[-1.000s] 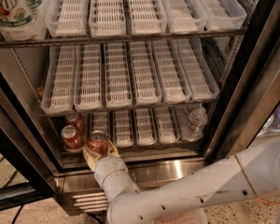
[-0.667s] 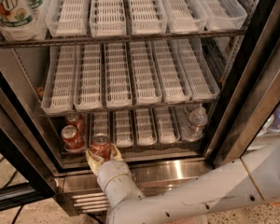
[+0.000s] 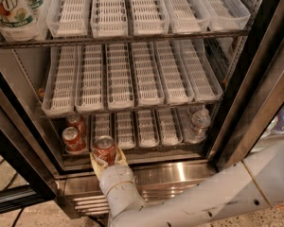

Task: Pick coke can from bottom shelf of fridge

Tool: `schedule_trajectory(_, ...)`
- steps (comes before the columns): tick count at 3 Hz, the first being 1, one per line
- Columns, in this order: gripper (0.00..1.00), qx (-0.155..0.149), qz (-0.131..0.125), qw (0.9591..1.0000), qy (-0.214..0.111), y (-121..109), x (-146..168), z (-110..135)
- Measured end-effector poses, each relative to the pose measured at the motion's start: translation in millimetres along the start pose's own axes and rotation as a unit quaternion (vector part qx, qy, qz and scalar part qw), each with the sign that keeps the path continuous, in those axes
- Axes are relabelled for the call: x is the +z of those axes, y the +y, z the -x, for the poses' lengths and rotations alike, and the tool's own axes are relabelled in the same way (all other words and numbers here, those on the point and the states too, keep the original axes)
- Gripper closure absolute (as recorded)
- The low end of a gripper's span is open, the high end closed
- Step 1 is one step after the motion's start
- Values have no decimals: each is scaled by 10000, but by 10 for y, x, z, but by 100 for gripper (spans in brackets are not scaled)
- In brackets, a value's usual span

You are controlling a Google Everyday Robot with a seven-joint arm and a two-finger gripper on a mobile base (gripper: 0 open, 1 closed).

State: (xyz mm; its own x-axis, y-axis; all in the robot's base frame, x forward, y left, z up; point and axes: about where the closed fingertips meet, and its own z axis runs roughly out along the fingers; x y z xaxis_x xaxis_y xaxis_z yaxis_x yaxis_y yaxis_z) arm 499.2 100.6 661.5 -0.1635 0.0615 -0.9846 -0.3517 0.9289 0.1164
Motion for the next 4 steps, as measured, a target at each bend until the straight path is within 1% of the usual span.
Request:
schedule_trajectory(1, 100, 22, 129, 9998, 121, -47, 38, 24)
schedule_trajectory(2, 100, 175, -140, 9995, -209, -720, 209, 585)
schedule_trajectory(3, 100, 304, -146, 9989, -329, -978, 266, 705)
schedule_trajectory(4, 100, 306, -146, 9989, -327, -978, 266, 704)
